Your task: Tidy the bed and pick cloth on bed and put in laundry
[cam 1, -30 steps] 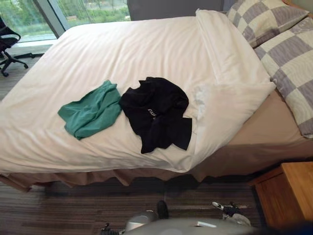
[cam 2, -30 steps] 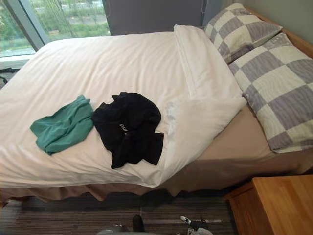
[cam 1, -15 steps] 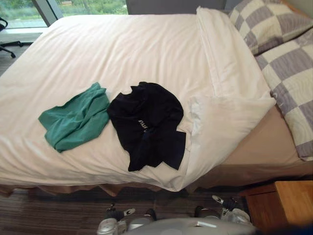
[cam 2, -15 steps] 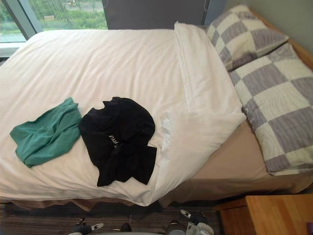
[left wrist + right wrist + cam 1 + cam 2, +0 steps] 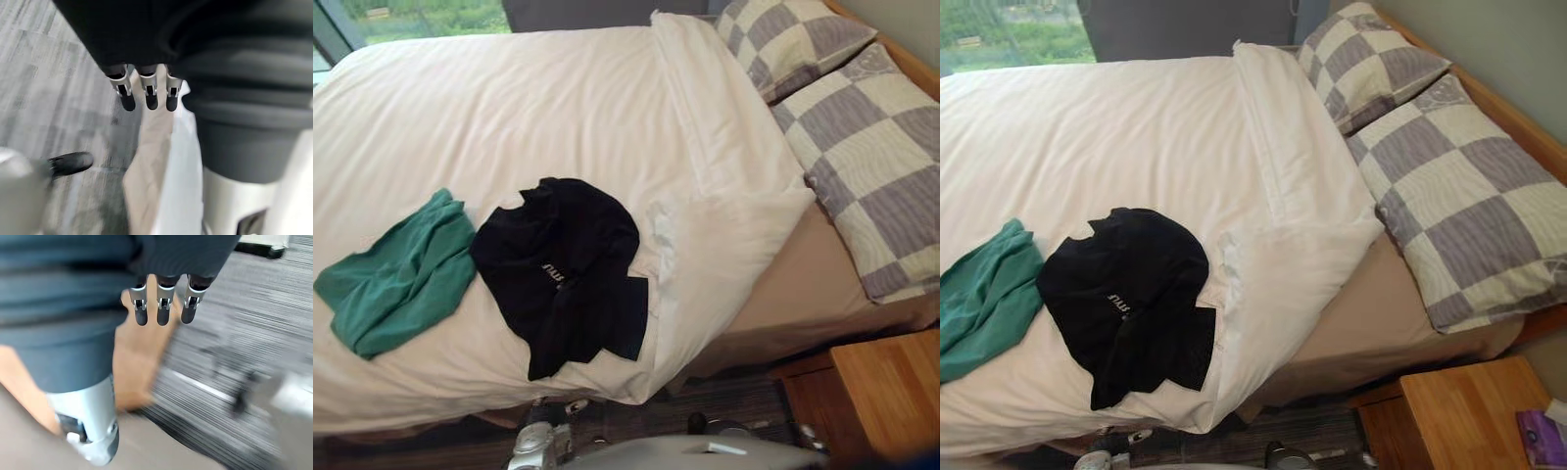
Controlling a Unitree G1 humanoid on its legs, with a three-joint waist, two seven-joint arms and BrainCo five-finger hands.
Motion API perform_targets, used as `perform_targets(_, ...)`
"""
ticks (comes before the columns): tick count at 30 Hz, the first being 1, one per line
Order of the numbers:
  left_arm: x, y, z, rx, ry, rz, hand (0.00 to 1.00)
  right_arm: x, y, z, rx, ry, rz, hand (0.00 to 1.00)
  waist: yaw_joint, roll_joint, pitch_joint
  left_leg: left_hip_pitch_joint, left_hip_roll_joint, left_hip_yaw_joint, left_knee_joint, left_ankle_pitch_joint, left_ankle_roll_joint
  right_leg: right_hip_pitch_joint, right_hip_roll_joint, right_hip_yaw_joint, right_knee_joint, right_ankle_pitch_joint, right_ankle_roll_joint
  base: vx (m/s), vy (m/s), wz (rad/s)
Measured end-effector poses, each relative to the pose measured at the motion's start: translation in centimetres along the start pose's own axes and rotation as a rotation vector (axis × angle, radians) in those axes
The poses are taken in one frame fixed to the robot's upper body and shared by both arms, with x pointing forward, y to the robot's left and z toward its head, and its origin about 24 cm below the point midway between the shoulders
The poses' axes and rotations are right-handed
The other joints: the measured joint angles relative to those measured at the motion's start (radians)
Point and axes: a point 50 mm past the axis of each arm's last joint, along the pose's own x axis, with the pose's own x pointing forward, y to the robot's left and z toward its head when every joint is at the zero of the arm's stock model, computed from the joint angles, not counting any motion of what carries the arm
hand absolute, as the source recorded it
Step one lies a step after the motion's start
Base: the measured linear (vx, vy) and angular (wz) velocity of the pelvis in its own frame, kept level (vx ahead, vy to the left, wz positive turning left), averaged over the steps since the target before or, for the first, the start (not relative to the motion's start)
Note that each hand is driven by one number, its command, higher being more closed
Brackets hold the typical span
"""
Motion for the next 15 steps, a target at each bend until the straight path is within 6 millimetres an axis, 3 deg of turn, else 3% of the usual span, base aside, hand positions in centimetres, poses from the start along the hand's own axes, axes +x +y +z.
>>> perform_targets(1,0.0,0.1,0.0,-0.006,-0.001,0.001,0.0,0.1,-0.1,1.4,0.013,-0.053,-0.003,0.0,-0.003,0.003,-0.002,-0.006,-0.001,0.001,-0.001,0.0,0.0,-0.007,-0.001,0.0,0.002,0.0,0.0,-0.07,-0.012,0.0)
perform_targets(3,-0.2,0.4,-0.5,-0.012,0.004,0.01,0.0,-0.5,0.4,8.6,0.038,-0.327,0.022,0.0,-0.016,0.015,-0.003,-0.018,-0.002,0.003,-0.003,0.002,0.002,-0.024,-0.003,-0.002,0.013,-0.003,-0.001,-0.04,-0.016,0.01)
perform_targets(4,-0.3,0.4,-0.7,-0.013,0.004,0.01,0.0,-0.8,0.5,10.2,0.052,-0.388,0.024,0.0,-0.016,0.015,-0.003,-0.018,-0.001,0.002,-0.004,0.002,0.002,-0.026,-0.003,-0.003,0.017,-0.006,-0.002,0.0,0.0,0.0)
perform_targets(5,-0.4,0.4,-1.0,-0.011,0.007,0.008,0.0,-1.7,0.9,13.0,0.085,-0.5,0.027,0.0,-0.015,0.023,-0.009,-0.018,-0.001,0.001,-0.004,0.002,0.002,-0.027,-0.003,-0.004,0.022,-0.01,-0.003,0.0,0.0,0.0)
perform_targets(6,-0.5,0.4,-1.0,-0.01,0.008,0.007,0.0,-2.0,1.0,13.9,0.098,-0.536,0.029,0.0,-0.015,0.025,-0.01,-0.019,0.0,0.001,-0.004,0.002,0.002,-0.028,-0.003,-0.004,0.023,-0.01,-0.003,0.01,-0.02,0.03)
perform_targets(8,-0.7,0.0,-1.6,0.026,0.009,-0.015,0.0,-4.0,2.6,17.9,0.118,-0.713,0.048,0.0,-0.014,0.026,-0.012,-0.025,0.0,-0.003,-0.003,0.002,0.002,-0.032,-0.002,-0.007,0.023,-0.011,-0.003,0.01,-0.017,0.05)
perform_targets(9,-0.7,0.0,-1.6,0.033,0.009,-0.019,0.0,-4.3,3.0,18.3,0.123,-0.733,0.055,0.0,-0.014,0.026,-0.012,-0.028,0.0,-0.004,-0.003,0.002,0.002,-0.034,-0.002,-0.008,0.023,-0.011,-0.003,0.04,-0.017,0.11)
perform_targets(10,-0.9,-0.3,-1.9,0.061,0.012,-0.036,0.0,-5.5,4.8,19.7,0.119,-0.805,0.091,0.0,-0.014,0.034,-0.019,-0.038,0.0,-0.013,0.001,0.005,0.003,-0.044,-0.003,-0.013,0.023,-0.011,-0.003,0.05,-0.016,0.13)
perform_targets(12,-0.9,-0.5,-2.1,0.079,0.014,-0.046,0.0,-6.2,5.9,20.2,0.082,-0.843,0.119,0.0,-0.016,0.029,-0.016,-0.042,0.0,-0.024,0.001,0.007,0.003,-0.045,-0.003,-0.019,0.024,-0.011,-0.003,0.06,-0.017,0.16)
perform_targets(13,-1.1,-0.7,-2.4,0.104,0.019,-0.059,0.0,-7.5,7.9,21.0,-0.007,-0.921,0.166,0.0,-0.015,0.033,-0.019,-0.045,0.001,-0.032,0.001,0.008,0.003,-0.044,-0.003,-0.027,0.024,-0.011,-0.003,0.04,-0.015,0.15)
perform_targets(15,-1.1,-0.9,-2.5,0.123,0.018,-0.069,0.0,-8.9,9.3,21.9,-0.085,-1.003,0.21,0.0,-0.015,0.033,-0.019,-0.049,-0.001,-0.045,0.001,0.008,0.004,-0.042,-0.005,-0.032,0.025,-0.011,-0.003,0.03,-0.008,0.15)
